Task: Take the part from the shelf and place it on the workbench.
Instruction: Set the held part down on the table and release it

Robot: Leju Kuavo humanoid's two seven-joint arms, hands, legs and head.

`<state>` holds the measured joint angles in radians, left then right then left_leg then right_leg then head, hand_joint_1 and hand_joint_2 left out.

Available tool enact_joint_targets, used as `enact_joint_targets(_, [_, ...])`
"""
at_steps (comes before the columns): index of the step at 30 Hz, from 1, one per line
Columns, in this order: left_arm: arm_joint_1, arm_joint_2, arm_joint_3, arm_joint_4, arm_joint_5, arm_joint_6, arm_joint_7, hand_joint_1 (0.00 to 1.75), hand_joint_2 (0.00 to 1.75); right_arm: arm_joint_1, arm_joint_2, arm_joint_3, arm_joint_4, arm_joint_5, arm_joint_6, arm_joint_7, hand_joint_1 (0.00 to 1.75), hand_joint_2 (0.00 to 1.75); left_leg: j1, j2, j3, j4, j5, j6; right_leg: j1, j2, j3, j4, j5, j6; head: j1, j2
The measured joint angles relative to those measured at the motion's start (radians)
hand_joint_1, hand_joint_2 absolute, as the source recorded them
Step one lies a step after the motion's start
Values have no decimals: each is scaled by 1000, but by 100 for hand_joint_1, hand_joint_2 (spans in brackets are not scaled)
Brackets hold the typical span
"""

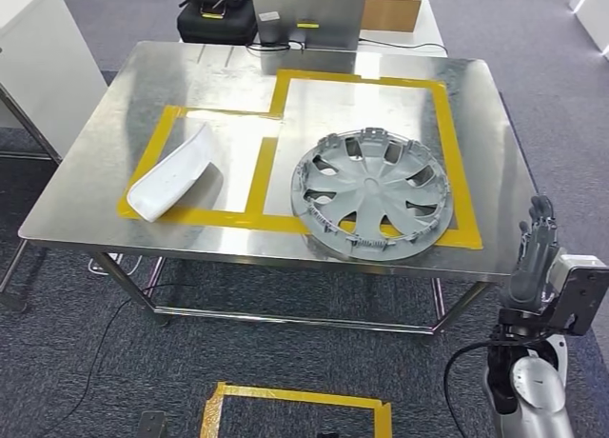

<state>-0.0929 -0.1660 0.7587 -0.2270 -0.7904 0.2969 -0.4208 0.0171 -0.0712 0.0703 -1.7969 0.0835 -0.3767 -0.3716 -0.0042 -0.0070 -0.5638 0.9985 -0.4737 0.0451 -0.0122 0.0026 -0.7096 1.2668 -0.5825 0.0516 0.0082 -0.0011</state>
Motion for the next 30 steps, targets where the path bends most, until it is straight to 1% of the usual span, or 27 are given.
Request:
enact_joint_targets(2, [0, 0, 0, 0, 1, 1, 0, 0, 0, 2, -1, 0, -7, -1, 5, 0, 0, 0, 0, 0, 0, 4, -1, -2, -2, -2, 74, -141, 62, 0, 0, 0])
enact_joint_targets(3, [0, 0, 0, 0, 2, 2, 0, 0, 0, 2, -1, 0, -10, -2, 9, 0, 0, 0, 0, 0, 0, 6, -2, -4, -3, -3, 106, -202, 81, 1, 0, 0])
enact_joint_targets(4, [0, 0, 1, 0, 3, 3, 0, 0, 0, 2, -2, 0, -12, -3, 12, 1, 0, 0, 0, 0, 0, 7, -3, -6, -4, -4, 125, -241, 89, 1, 0, 0])
enact_joint_targets(5, [0, 0, 1, 0, 3, 3, 0, 0, 0, 2, -2, 0, -13, -4, 14, 1, 0, 0, -1, 0, -1, 8, -4, -7, -4, -5, 132, -254, 88, 1, 1, 0])
enact_joint_targets(7, [0, 0, 1, 0, 4, 4, 0, 0, 0, 2, -2, 0, -13, -4, 14, 1, 0, 0, -1, 0, -1, 8, -4, -7, -4, -4, 132, -254, 87, 1, 1, 0])
enact_joint_targets(8, [0, 0, 3, 0, 6, 6, 0, 0, 0, 4, -3, 0, -15, -7, 21, 2, 0, 0, -3, -1, -3, 11, -3, -10, -3, -3, 135, -255, 88, -3, 0, 0])
enact_joint_targets(9, [1, 1, 10, 0, 11, 13, 0, 0, 0, 12, -8, 0, -25, -10, 38, 4, 0, 0, -4, -1, -7, 17, -10, -16, -3, -3, 136, -258, 92, -12, -1, 0])
enact_joint_targets(10, [3, 1, 19, 0, 17, 23, 1, 0, 0, 22, -15, 1, -40, -16, 65, 6, 0, 0, -3, -1, -24, 60, -41, -25, -3, -3, 135, -260, 98, -23, -2, 0])
enact_joint_targets(11, [4, 1, 29, 0, 22, 33, 0, 0, 0, 33, -25, 3, -56, -23, 98, 8, 0, 0, -2, -2, -49, 124, -82, -34, -2, -4, 131, -262, 105, -35, -3, 0])
enact_joint_targets(12, [6, 1, 37, 0, 26, 43, 0, 0, 0, 43, -35, 5, -70, -28, 129, 8, 0, 0, 1, -2, -77, 201, -129, -41, -2, -6, 124, -263, 112, -44, -3, 0])
enact_joint_targets(13, [6, 1, 41, 0, 26, 47, -1, 0, 0, 49, -44, 9, -76, -33, 154, 8, 0, 0, 3, -2, -101, 275, -169, -43, -1, -7, 117, -262, 117, -47, -4, 0])
enact_joint_targets(14, [7, 1, 43, 0, 27, 49, -2, 0, 0, 52, -51, 13, -78, -35, 173, 6, 0, 0, 3, -2, -107, 304, -177, -43, 0, -8, 111, -262, 121, -48, -4, 0])
enact_joint_targets(15, [7, 1, 43, 0, 27, 50, -3, 0, 0, 55, -59, 18, -80, -37, 191, 3, 0, 0, 3, -2, -92, 289, -165, -41, 0, -7, 105, -262, 126, -48, -4, 0])
enact_joint_targets(16, [6, 1, 44, 0, 26, 51, -3, 0, 0, 57, -66, 22, -81, -37, 207, 0, 0, 0, 2, -2, -57, 234, -137, -38, 0, -7, 100, -261, 131, -46, -4, 0])
enact_joint_targets(17, [5, 1, 44, 0, 26, 52, -4, 0, 0, 58, -72, 26, -83, -37, 220, -3, 0, 0, 2, -2, -9, 156, -107, -34, 1, -6, 96, -261, 136, -43, -4, 0])
enact_joint_targets(18, [3, 2, 45, 0, 26, 53, -5, 0, 0, 58, -79, 30, -85, -36, 229, -6, 0, 0, 0, -2, 32, 81, -84, -30, 2, -6, 92, -260, 140, -39, -4, 0])
enact_joint_targets(19, [2, 2, 46, 0, 26, 54, -7, 0, 0, 59, -84, 32, -87, -35, 233, -7, 0, 0, -1, -2, 60, 28, -70, -27, 3, -6, 90, -259, 145, -34, -3, 0])
enact_joint_targets(20, [1, 2, 47, 0, 26, 54, -8, 0, 0, 59, -88, 35, -89, -35, 236, -9, 0, 0, -4, -2, 72, 2, -65, -25, 3, -6, 88, -259, 150, -28, -3, 0])
enact_joint_targets(22, [3, 2, 48, 0, 26, 55, -10, 0, 0, 60, -95, 40, -91, -33, 241, -11, 0, 0, -8, -2, 67, -4, -55, -18, 1, -6, 85, -263, 162, -14, -2, 0])
enact_joint_targets(23, [4, 2, 49, 0, 25, 56, -10, 0, 0, 61, -99, 43, -93, -30, 244, -13, 0, 0, -8, 0, 63, -7, -45, -12, -1, -6, 80, -261, 160, -8, -3, 0])
enact_joint_targets(24, [4, 2, 49, 0, 25, 58, -10, 0, 0, 62, -103, 45, -95, -27, 246, -14, 0, 0, -7, 2, 58, -11, -35, -5, -2, -5, 70, -247, 143, -3, -1, 0])
enact_joint_targets(25, [3, 2, 50, 0, 25, 61, -10, 0, 0, 63, -108, 47, -98, -24, 248, -15, 0, 0, -6, 4, 50, -15, -23, 2, -3, -4, 54, -213, 109, 1, 0, 0])
enact_joint_targets(26, [3, 2, 51, 0, 25, 63, -10, 0, 0, 63, -111, 48, -100, -21, 249, -16, 0, 0, -6, 5, 40, -16, -14, 7, -4, -4, 34, -158, 63, 3, 1, 0])
enact_joint_targets(27, [3, 1, 52, 0, 25, 64, -10, 0, 0, 64, -114, 50, -101, -18, 249, -16, 0, 0, -7, 6, 29, -16, -6, 10, -4, -4, 14, -92, 17, 5, 2, 0])
enact_joint_targets(28, [4, 1, 54, 0, 25, 65, -10, 0, 0, 66, -116, 52, -102, -16, 250, -16, 0, 0, -8, 6, 18, -15, 2, 11, -4, -4, -1, -28, -17, 7, 3, 0])
enact_joint_targets(29, [5, 1, 56, 0, 25, 65, -10, 0, 0, 68, -118, 54, -103, -15, 250, -17, 0, 0, -8, 6, 7, -14, 10, 11, -4, -4, -3, 11, -30, 9, 3, 0])
enact_joint_targets(30, [6, 0, 59, 0, 25, 65, -10, 0, 0, 70, -119, 56, -104, -14, 251, -17, 0, 0, -9, 6, -4, -14, 17, 11, -4, -4, 11, 16, -25, 10, 4, 0])
